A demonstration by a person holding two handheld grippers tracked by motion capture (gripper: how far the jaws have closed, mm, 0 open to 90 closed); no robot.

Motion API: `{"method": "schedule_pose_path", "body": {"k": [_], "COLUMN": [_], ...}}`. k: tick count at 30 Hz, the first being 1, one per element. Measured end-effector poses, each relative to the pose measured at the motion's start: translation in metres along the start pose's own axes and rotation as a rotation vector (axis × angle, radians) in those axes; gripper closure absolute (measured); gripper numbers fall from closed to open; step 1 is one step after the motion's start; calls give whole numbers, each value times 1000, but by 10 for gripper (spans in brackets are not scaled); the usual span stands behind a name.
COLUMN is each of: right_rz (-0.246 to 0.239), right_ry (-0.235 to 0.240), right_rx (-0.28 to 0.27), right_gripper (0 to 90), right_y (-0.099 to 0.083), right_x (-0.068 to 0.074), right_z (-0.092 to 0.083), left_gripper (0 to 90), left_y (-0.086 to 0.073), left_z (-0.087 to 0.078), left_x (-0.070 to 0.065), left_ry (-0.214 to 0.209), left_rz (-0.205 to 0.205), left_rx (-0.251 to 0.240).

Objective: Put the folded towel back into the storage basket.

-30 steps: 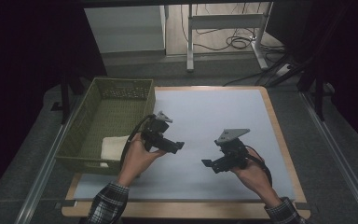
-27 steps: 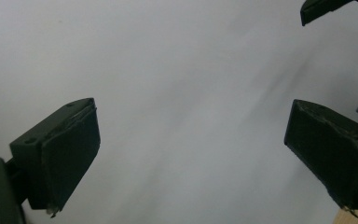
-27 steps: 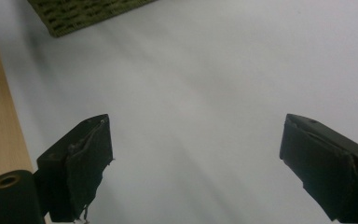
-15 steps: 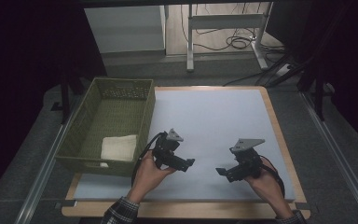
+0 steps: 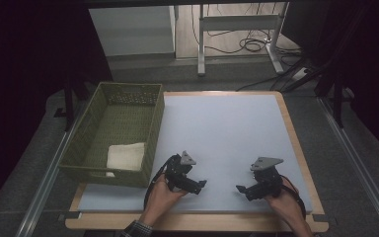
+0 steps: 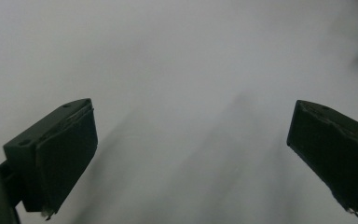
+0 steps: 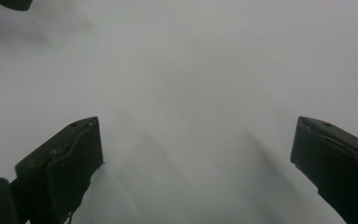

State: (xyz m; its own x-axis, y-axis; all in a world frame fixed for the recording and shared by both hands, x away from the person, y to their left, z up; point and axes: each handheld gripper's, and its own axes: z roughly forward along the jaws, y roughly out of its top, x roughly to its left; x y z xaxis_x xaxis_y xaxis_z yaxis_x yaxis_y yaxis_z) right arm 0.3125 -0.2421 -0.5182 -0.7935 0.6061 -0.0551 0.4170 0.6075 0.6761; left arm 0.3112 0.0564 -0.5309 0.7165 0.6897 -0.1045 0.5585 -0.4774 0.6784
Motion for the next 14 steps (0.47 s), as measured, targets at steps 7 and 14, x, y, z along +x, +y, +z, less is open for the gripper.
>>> {"method": "schedule_pose_path", "body": {"k": [7,14], "right_rz": [21,20], "right_ry": [1,-1], "right_rx": [-24,-24], "right_gripper": [13,13], "right_y": [-13,-14], "right_x": [0,0], "right_z": [9,9], "left_gripper": [0,0], "left_y": [-8,-9], "left_z": [12,13], "left_x": [-4,-4], "left_ry": [46,48], "left_rz": [53,56], "left_rx": [-9,-13]}}
